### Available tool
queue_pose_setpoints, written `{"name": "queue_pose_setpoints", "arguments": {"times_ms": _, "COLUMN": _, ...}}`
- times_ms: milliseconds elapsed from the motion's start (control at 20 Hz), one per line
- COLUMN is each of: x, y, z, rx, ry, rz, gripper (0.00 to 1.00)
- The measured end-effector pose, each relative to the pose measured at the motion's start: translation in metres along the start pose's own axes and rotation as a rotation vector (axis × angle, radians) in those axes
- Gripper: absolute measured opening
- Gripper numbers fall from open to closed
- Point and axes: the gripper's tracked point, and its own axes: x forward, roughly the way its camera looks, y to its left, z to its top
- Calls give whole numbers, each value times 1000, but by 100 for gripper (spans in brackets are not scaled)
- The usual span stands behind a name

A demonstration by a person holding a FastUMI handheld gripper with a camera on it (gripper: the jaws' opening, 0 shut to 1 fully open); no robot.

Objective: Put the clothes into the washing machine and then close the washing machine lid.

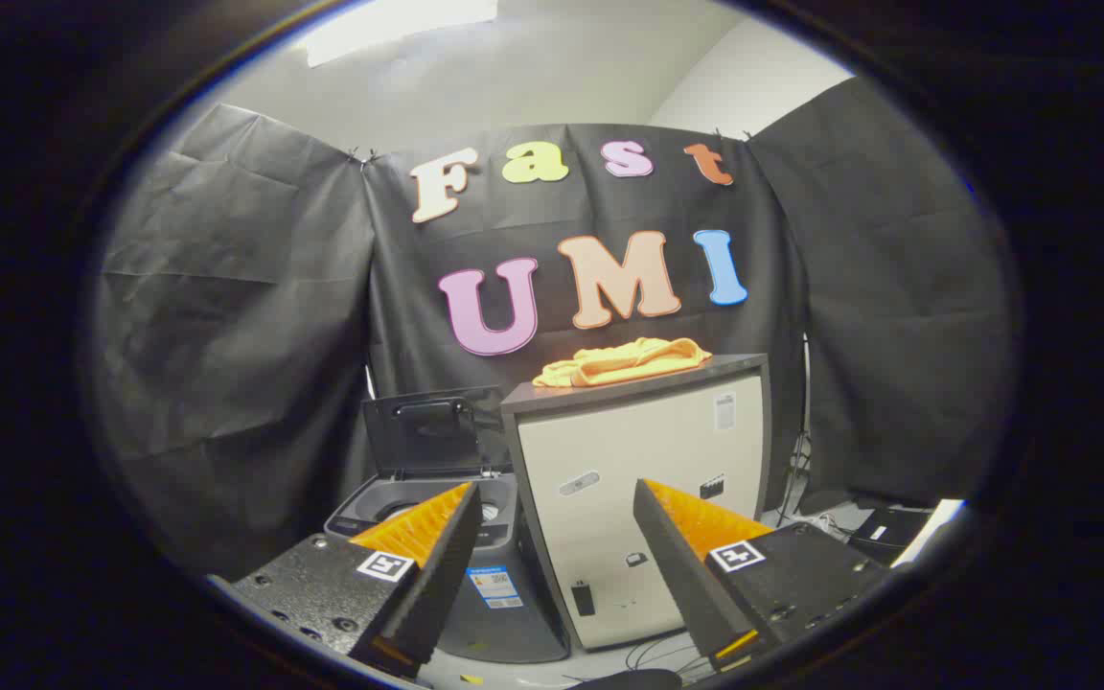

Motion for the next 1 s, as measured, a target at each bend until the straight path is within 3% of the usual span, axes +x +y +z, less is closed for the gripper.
{"name": "queue_pose_setpoints", "arguments": {"times_ms": 550, "x": 16, "y": 7, "z": -22, "rx": -14, "ry": 31, "rz": 16, "gripper": 97}}
{"name": "queue_pose_setpoints", "arguments": {"times_ms": 1000, "x": 44, "y": 14, "z": 4, "rx": -26, "ry": 24, "rz": 18, "gripper": 96}}
